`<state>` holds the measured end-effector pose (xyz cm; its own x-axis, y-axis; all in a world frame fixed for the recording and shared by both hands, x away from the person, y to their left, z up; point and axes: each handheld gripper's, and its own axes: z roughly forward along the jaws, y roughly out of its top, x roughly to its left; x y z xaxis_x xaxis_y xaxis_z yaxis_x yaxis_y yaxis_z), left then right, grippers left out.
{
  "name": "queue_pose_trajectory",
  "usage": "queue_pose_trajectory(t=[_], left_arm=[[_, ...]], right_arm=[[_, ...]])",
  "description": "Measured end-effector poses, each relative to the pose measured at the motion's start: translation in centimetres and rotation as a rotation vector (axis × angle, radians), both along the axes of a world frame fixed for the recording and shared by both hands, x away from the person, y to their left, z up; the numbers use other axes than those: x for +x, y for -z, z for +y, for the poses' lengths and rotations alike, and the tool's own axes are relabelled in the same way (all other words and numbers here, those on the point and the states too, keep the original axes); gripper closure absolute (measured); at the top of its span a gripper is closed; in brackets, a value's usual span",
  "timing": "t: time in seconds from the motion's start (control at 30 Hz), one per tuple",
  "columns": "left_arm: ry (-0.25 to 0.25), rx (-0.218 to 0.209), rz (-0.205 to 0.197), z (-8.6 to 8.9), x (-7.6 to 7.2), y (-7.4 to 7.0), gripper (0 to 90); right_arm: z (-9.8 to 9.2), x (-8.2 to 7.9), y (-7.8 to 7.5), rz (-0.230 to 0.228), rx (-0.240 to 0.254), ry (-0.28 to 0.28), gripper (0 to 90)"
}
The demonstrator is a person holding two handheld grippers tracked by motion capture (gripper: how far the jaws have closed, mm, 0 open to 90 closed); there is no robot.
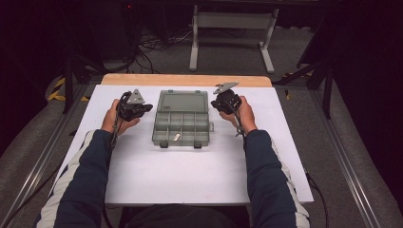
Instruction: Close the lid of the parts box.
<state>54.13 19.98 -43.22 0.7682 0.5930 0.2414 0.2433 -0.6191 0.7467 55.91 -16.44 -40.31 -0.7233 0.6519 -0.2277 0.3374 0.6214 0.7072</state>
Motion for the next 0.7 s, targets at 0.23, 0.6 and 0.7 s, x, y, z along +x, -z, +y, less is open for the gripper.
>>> queue_pose_trajectory(t=[0.23, 0.6, 0.7], left_arm=[[-0.023, 0.030, 0.040, -0.7, 1.6, 1.0, 90.0], [-0.042, 0.049, 0.067, -1.4, 2.1, 2.2, 90.0], [-0.048, 0.064, 0.077, -1.4, 2.2, 2.4, 90.0]], right_arm=[[0.3, 1.9, 1.1, 0.050, -0.038, 0.021, 90.0], [1.4, 2.7, 2.9, 0.093, -0.141, 0.005, 90.0], [1.4, 2.8, 3.0, 0.101, -0.155, -0.001, 90.0]])
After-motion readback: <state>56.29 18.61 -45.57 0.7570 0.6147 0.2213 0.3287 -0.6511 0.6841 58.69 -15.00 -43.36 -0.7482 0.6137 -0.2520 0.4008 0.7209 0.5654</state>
